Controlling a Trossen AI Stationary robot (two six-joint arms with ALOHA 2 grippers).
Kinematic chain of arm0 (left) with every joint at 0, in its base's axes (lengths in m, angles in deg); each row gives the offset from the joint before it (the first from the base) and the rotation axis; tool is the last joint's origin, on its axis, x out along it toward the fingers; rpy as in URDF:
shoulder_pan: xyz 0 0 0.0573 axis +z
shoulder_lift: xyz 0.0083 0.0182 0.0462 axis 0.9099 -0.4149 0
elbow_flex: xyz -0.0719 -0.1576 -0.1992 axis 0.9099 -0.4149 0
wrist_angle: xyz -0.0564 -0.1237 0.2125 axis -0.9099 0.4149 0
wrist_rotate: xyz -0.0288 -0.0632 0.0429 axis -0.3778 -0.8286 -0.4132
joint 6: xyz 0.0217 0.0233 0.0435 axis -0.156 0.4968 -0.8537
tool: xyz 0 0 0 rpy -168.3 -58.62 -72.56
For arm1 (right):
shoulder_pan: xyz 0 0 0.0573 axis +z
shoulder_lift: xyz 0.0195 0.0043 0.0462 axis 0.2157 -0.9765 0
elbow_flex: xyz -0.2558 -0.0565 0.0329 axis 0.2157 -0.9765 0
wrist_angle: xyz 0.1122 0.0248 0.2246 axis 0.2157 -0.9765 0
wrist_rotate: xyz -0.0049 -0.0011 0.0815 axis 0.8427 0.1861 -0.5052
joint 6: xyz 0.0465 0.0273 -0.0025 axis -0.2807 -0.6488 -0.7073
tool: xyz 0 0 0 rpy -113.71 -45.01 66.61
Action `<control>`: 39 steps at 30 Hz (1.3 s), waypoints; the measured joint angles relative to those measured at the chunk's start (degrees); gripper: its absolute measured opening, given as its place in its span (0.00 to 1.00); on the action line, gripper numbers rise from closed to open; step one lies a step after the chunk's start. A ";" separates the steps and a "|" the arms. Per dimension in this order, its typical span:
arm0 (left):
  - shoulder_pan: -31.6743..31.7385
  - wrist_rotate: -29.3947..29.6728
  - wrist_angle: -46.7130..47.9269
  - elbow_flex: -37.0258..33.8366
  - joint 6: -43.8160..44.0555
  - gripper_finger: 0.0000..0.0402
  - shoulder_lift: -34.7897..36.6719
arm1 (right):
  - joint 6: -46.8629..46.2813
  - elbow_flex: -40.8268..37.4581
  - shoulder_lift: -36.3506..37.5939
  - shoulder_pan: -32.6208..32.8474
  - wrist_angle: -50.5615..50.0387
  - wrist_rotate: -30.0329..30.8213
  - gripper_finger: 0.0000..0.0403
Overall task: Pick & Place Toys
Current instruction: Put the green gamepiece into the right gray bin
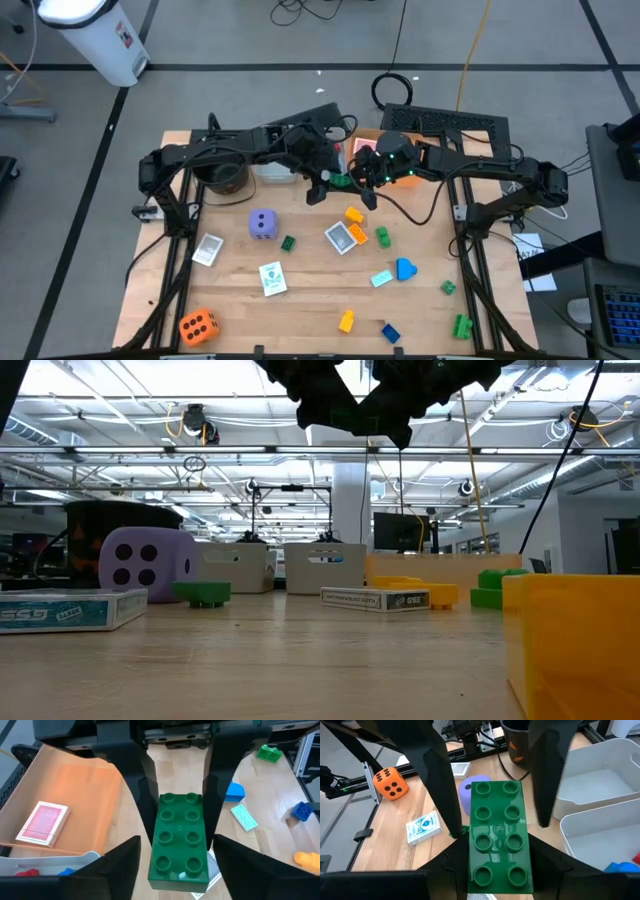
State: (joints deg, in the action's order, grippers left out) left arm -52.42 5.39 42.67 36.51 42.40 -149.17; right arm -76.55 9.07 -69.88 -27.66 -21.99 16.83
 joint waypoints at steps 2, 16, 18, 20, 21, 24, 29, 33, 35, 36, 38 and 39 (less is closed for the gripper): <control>0.01 -0.05 -0.04 0.00 -0.01 0.56 0.00 | 0.05 0.00 0.00 0.00 -0.02 0.01 0.34; 0.43 -0.67 0.00 0.00 -0.82 0.37 0.02 | 1.25 0.00 0.00 -0.02 -1.12 -0.15 0.34; 0.46 -0.64 -0.02 0.00 -0.79 0.40 0.02 | 1.16 0.00 0.00 -0.04 -1.00 -0.15 0.34; 0.48 -0.57 0.12 0.00 -0.81 0.45 0.02 | 1.07 0.00 0.00 -0.04 -0.79 -0.12 0.34; 0.48 -0.39 0.37 0.00 -0.92 0.48 0.02 | 1.05 0.00 -0.02 -0.04 -0.75 -0.12 0.34; 0.50 -0.29 0.94 0.00 -1.72 0.52 0.04 | 1.06 0.00 -0.02 -0.04 -0.36 -0.15 0.34; 0.49 0.07 0.92 0.00 -1.79 0.47 0.04 | 1.07 0.00 -0.02 -0.07 -0.38 -0.11 0.34; 0.46 0.00 0.90 0.00 -1.82 0.36 0.04 | 1.22 0.00 -0.02 -0.07 -0.45 -0.12 0.34; 0.48 -0.09 0.90 0.00 -1.94 0.35 0.07 | 1.29 0.00 -0.02 -0.07 -0.47 -0.14 0.34; 0.46 -0.07 0.90 0.00 -1.93 0.35 0.07 | 1.29 0.00 -0.02 -0.07 -0.47 -0.15 0.34; 0.47 -0.09 0.90 0.00 -1.95 0.35 0.07 | 1.27 0.00 -0.02 -0.07 -0.47 -0.15 0.34; 0.47 -0.08 0.90 0.00 -1.95 0.35 0.07 | 1.25 0.00 -0.02 -0.07 -0.45 -0.15 0.34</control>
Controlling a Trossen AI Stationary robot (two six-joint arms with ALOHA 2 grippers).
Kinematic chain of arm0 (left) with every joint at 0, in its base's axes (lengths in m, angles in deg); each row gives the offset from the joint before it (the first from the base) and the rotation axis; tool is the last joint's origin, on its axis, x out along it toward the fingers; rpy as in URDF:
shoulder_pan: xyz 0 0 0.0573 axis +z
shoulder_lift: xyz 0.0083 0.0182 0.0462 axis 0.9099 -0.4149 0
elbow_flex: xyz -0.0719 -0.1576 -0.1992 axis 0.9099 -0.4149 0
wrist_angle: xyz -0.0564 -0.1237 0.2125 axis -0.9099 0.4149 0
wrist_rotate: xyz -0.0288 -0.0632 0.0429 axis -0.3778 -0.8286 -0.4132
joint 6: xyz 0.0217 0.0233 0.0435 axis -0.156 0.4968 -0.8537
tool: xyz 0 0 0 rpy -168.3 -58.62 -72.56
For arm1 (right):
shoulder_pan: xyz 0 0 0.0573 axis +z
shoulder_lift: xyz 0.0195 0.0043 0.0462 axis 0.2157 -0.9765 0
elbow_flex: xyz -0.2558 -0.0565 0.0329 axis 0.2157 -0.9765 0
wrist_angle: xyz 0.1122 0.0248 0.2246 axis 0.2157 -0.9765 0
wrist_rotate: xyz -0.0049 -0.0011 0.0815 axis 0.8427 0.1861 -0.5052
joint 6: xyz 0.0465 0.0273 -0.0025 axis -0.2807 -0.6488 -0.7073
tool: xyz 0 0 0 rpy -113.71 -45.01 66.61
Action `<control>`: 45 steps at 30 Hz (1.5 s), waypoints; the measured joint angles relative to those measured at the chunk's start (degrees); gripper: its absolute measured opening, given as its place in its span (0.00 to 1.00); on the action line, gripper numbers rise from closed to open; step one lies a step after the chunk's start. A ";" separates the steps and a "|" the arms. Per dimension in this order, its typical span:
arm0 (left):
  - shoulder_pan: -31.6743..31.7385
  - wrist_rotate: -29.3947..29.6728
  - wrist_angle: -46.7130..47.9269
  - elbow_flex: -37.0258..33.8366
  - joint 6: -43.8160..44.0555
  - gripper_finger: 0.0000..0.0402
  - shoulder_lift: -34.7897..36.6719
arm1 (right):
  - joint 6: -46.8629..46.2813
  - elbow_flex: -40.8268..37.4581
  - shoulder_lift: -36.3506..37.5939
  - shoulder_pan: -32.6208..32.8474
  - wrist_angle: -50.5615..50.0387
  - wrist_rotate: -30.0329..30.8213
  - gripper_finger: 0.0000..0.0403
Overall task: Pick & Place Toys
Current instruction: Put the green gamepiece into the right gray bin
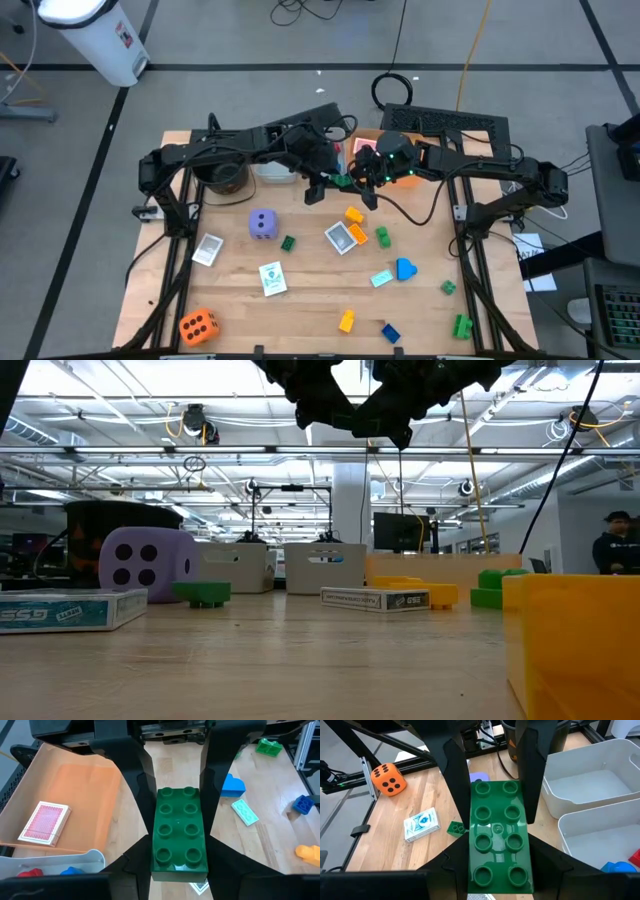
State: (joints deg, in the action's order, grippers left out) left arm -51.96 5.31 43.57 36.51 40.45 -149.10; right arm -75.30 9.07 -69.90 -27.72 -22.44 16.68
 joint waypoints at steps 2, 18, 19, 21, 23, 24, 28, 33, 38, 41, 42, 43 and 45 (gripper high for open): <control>-0.01 0.02 -0.02 0.00 0.02 0.35 0.00 | -0.16 0.00 0.00 0.00 0.00 0.00 0.35; 0.65 2.29 -0.42 0.00 0.26 0.38 0.02 | 0.09 0.00 0.74 -0.76 -1.23 0.28 0.60; 0.94 2.29 -0.34 0.00 0.35 0.38 0.04 | 0.45 0.00 1.10 -1.27 -1.72 0.32 0.61; 1.51 2.43 -0.39 0.00 0.82 0.39 0.04 | 0.73 0.00 2.00 -2.53 -3.38 0.30 0.62; 2.12 2.90 -0.36 0.00 1.38 0.38 0.04 | 0.83 0.00 2.88 -4.01 -3.97 0.26 0.63; 2.44 2.97 -0.68 0.00 1.71 0.37 0.04 | 0.98 0.00 3.44 -4.81 -4.86 0.26 0.63; 4.26 3.01 -2.89 0.00 3.35 0.35 0.04 | 2.86 0.04 5.33 -7.91 -7.34 0.28 0.63; 7.97 5.91 -7.26 -0.02 8.12 0.38 0.04 | 2.94 -0.82 7.04 -11.89 -9.09 0.51 0.62; 11.57 10.06 -10.56 -1.85 11.81 0.35 0.04 | -0.01 -4.45 8.85 -14.29 -9.16 3.62 0.62; 12.62 10.79 -13.33 -4.97 13.13 0.35 0.04 | -2.41 -7.61 10.29 -14.62 -8.30 5.65 0.62; 12.88 10.84 -14.26 -6.25 13.71 0.35 0.04 | -3.36 -8.65 10.82 -14.68 -7.66 6.22 0.62; 12.92 10.88 -15.39 -7.72 14.18 0.35 0.04 | -4.25 -9.78 11.36 -14.67 -6.52 6.23 0.62; 12.73 12.26 -17.95 -10.78 15.57 0.35 0.04 | -6.52 -12.09 12.68 -14.67 -4.16 6.23 0.61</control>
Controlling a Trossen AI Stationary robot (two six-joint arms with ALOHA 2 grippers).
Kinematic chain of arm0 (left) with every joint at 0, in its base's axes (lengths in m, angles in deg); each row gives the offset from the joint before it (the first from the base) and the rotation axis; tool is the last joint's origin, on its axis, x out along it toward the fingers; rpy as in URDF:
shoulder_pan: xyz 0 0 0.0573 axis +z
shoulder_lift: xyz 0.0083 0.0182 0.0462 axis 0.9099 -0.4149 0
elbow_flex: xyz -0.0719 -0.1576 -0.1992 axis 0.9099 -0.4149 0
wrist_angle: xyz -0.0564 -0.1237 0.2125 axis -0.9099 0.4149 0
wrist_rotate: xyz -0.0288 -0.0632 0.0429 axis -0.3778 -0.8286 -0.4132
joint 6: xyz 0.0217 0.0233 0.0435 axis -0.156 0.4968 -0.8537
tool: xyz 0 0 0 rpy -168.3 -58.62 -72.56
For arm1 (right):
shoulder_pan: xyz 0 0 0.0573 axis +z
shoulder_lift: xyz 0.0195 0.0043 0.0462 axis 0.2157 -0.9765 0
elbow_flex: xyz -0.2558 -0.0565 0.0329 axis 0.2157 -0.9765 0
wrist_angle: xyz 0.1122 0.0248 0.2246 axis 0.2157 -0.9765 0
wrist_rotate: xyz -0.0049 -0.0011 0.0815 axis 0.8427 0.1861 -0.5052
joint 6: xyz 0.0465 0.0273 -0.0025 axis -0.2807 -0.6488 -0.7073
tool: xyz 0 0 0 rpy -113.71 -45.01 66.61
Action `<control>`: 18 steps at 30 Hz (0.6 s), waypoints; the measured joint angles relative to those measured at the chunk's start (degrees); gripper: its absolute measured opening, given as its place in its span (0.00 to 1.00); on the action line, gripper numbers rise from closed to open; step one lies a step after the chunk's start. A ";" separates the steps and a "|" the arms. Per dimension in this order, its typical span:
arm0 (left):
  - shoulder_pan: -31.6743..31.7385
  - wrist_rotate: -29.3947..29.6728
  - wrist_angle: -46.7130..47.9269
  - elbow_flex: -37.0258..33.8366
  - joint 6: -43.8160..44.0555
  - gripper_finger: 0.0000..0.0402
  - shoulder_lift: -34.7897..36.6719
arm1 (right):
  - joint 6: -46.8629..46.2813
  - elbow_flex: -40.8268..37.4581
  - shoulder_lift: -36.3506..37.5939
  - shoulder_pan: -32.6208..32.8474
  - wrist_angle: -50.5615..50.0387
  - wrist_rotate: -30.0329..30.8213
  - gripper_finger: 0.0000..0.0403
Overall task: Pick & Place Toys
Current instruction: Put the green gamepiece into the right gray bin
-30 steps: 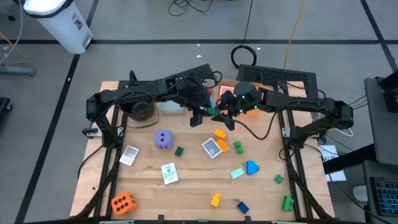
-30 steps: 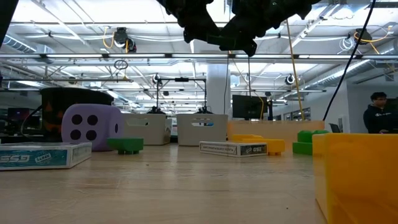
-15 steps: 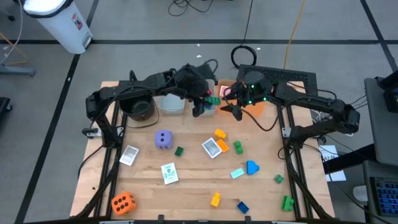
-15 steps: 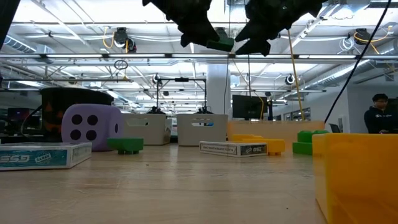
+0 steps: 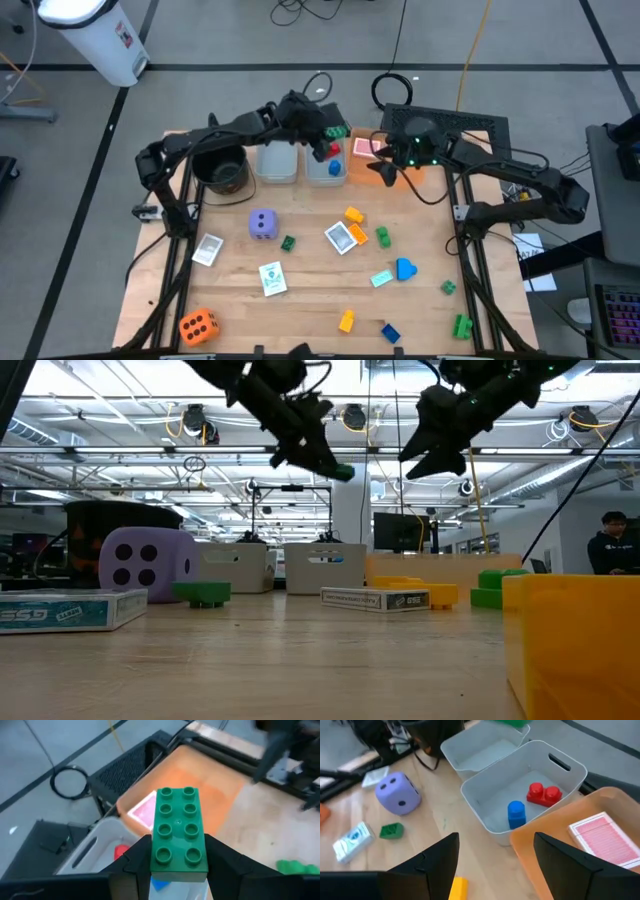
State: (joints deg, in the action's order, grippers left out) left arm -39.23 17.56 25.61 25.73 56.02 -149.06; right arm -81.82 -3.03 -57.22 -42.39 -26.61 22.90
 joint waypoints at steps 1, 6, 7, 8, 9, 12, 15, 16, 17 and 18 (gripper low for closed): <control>-0.18 1.12 -1.38 -1.48 0.73 0.35 0.00 | -1.18 -1.10 0.58 0.00 1.28 0.00 0.61; -1.18 8.75 -8.49 -7.48 4.48 0.38 0.00 | -7.42 -6.53 3.34 0.00 9.83 -0.17 0.61; -1.33 10.02 -9.42 -8.44 4.89 0.39 0.00 | -8.82 -7.63 3.98 0.00 11.88 -0.19 0.61; -1.53 11.09 -10.46 -9.40 5.23 0.39 0.00 | -10.15 -8.61 4.43 0.00 13.43 -0.18 0.61; -1.65 12.05 -11.52 -10.29 5.93 0.38 0.00 | -11.44 -9.59 4.80 0.00 15.29 -0.17 0.61; -1.89 14.28 -13.14 -12.47 9.55 0.36 0.00 | -15.07 -11.93 5.62 0.02 19.82 -0.03 0.61; -1.89 16.76 -14.92 -14.04 13.90 0.35 0.00 | -16.60 -12.48 5.61 0.02 20.41 0.03 0.60; -1.86 17.58 -15.34 -14.27 14.73 0.35 0.00 | -16.85 -12.50 5.51 0.02 20.35 0.04 0.60; -1.86 18.28 -15.51 -14.31 15.01 0.35 -0.02 | -16.85 -12.50 5.33 0.02 20.63 0.03 0.60; -1.86 19.12 -15.90 -14.31 15.02 0.36 -0.45 | -16.86 -12.50 5.24 0.02 20.68 0.07 0.60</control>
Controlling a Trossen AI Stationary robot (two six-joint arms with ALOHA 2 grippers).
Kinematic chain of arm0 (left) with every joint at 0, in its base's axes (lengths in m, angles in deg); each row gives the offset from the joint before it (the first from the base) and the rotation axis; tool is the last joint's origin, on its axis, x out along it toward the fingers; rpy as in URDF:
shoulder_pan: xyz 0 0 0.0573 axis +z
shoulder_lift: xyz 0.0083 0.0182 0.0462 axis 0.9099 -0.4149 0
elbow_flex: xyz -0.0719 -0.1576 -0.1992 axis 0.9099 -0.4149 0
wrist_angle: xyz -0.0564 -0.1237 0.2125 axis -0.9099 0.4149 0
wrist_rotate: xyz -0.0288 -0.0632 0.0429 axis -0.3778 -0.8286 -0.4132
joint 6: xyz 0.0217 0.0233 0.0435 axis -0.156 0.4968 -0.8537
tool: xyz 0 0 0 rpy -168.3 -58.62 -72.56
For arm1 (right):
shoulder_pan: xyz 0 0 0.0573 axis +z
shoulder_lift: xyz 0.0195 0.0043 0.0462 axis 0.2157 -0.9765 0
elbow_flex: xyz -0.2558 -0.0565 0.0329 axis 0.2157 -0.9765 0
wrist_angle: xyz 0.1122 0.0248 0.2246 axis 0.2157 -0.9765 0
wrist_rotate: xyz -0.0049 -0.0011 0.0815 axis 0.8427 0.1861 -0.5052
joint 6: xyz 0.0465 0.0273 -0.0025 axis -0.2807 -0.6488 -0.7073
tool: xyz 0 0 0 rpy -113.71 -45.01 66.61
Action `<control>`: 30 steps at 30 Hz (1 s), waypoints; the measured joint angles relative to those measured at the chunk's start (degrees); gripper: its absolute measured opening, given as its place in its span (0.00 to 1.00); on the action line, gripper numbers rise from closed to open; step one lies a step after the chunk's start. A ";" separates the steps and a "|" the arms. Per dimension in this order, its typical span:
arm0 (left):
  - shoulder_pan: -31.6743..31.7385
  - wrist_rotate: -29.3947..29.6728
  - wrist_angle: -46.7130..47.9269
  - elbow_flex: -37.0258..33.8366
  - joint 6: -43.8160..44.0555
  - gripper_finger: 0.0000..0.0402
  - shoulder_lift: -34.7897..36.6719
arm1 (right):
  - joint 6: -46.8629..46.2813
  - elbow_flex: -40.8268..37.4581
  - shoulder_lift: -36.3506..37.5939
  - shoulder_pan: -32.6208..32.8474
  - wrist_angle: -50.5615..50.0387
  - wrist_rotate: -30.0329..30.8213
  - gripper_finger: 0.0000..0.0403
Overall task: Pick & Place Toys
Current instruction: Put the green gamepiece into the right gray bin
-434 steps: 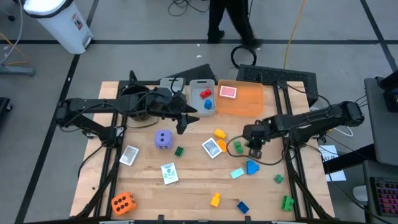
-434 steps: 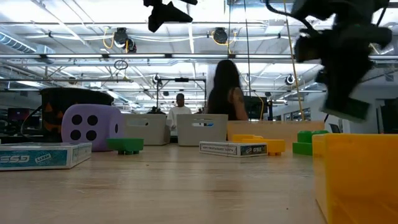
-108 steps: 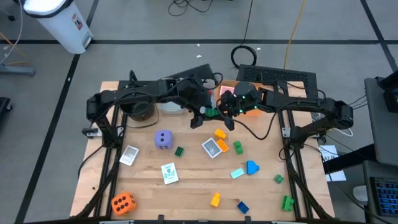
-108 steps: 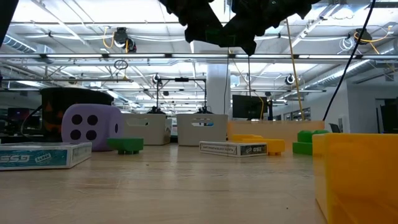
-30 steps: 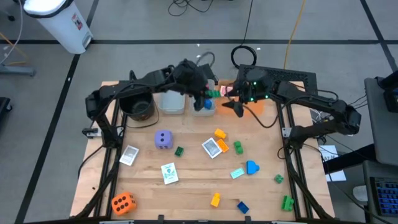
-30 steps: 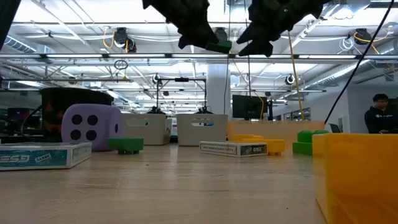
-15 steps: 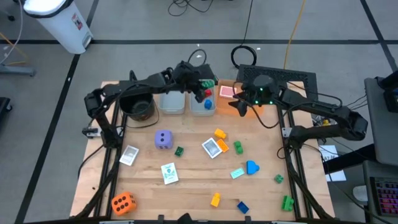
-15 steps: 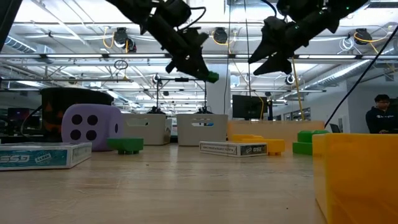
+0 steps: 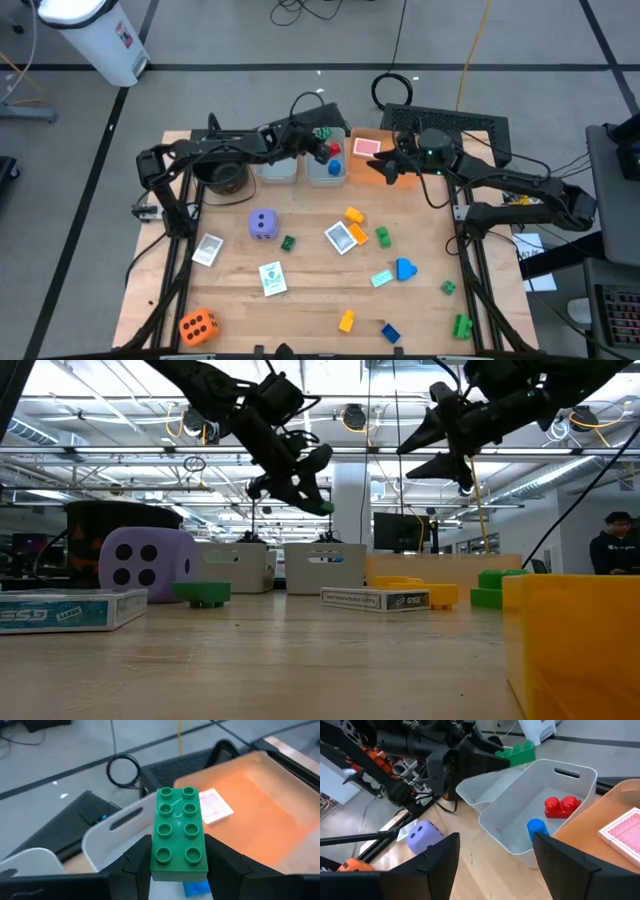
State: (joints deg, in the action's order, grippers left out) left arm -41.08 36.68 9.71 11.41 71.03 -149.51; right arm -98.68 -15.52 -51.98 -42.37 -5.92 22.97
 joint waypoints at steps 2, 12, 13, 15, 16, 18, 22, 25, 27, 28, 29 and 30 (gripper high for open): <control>0.00 0.25 -0.33 0.02 -0.20 0.38 -0.73 | -0.01 -0.02 0.00 0.00 -0.09 0.46 0.60; -0.27 -5.26 -0.75 0.07 1.93 0.36 -8.28 | -0.23 0.00 -0.04 3.07 -0.53 4.84 0.60; -0.28 -5.74 -0.90 0.07 2.30 0.36 -8.66 | -0.23 0.00 -0.02 3.45 -0.60 5.09 0.60; -0.26 -7.26 -1.04 0.07 1.83 0.38 -9.18 | -0.40 0.00 -0.02 4.19 -0.78 6.43 0.60; -0.26 -7.73 -1.37 0.07 0.75 0.38 -9.41 | -0.43 0.00 -0.02 4.63 -1.00 7.25 0.60; -0.29 -9.27 -1.39 0.07 -2.18 0.39 -9.56 | -0.38 0.00 -0.02 5.16 -1.16 7.98 0.60; -0.33 -11.22 -1.15 0.07 -5.76 0.36 -9.56 | -0.20 0.00 -0.02 5.82 -1.43 9.20 0.60; -0.33 -11.31 -0.87 0.07 -6.54 0.36 -9.56 | -0.37 0.00 -0.02 5.81 -1.46 9.20 0.60; -0.15 -11.11 -0.33 0.09 -6.59 0.37 -9.56 | -0.40 0.00 -0.02 5.81 -1.56 9.20 0.60; -0.05 -10.93 0.31 0.09 -6.78 0.38 -9.56 | -0.41 0.00 -0.02 5.81 -1.55 9.20 0.60; 0.01 -10.88 0.79 0.09 -7.33 0.39 -9.56 | -0.44 0.00 -0.02 5.81 -1.54 9.20 0.60; 0.04 -10.86 1.29 0.09 -8.20 0.39 -9.56 | -0.62 0.00 -0.02 5.81 -1.57 9.21 0.60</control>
State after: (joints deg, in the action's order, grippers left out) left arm -41.05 25.81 11.00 11.50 62.84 -159.07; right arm -99.29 -15.52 -52.00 -36.55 -7.50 32.18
